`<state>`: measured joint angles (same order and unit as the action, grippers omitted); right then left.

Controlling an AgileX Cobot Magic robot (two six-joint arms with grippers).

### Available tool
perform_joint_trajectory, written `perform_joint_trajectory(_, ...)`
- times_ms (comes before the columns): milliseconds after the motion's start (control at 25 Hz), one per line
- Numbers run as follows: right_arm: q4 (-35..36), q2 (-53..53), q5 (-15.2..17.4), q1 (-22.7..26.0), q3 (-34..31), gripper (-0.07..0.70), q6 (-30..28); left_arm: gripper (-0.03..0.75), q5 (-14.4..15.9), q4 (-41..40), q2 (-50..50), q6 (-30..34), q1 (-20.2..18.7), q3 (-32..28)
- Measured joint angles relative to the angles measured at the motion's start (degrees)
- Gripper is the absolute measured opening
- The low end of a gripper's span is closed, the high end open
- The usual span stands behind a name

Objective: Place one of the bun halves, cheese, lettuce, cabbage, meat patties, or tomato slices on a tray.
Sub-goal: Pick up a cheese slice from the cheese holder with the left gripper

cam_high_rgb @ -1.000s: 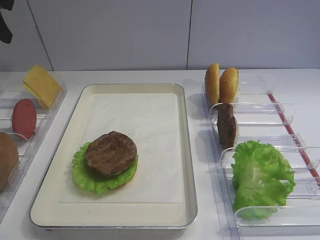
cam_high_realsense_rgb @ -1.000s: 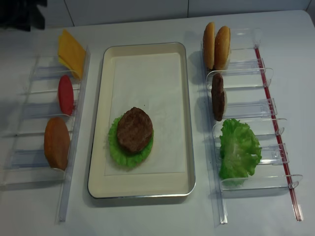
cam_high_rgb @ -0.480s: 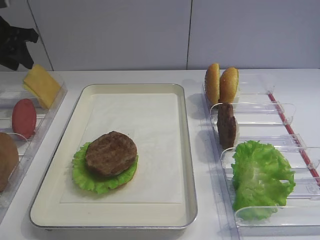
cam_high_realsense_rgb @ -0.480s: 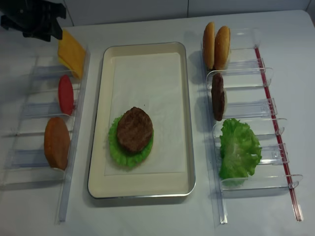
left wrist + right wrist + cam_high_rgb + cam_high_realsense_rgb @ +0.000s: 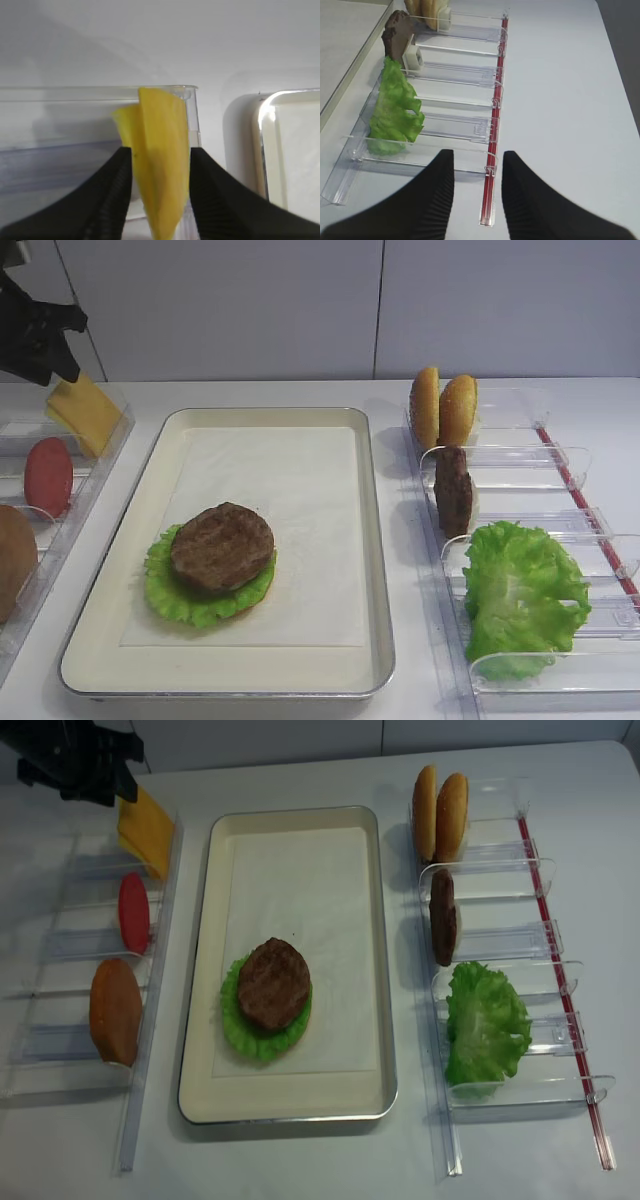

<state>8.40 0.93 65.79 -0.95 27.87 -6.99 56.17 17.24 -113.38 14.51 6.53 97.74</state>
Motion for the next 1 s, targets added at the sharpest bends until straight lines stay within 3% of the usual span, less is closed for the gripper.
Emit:
perform_joint_trajectory(760, 0.0, 0.0, 0.0, 0.0, 0.0, 0.258, 0.0, 0.267, -0.14, 1.05, -1.59, 1.86, 0.0, 0.0)
perform_joint_trajectory(1000, 0.0, 0.0, 0.0, 0.0, 0.0, 0.258, 0.0, 0.267, -1.78, 0.14, -1.59, 0.29, 0.0, 0.0)
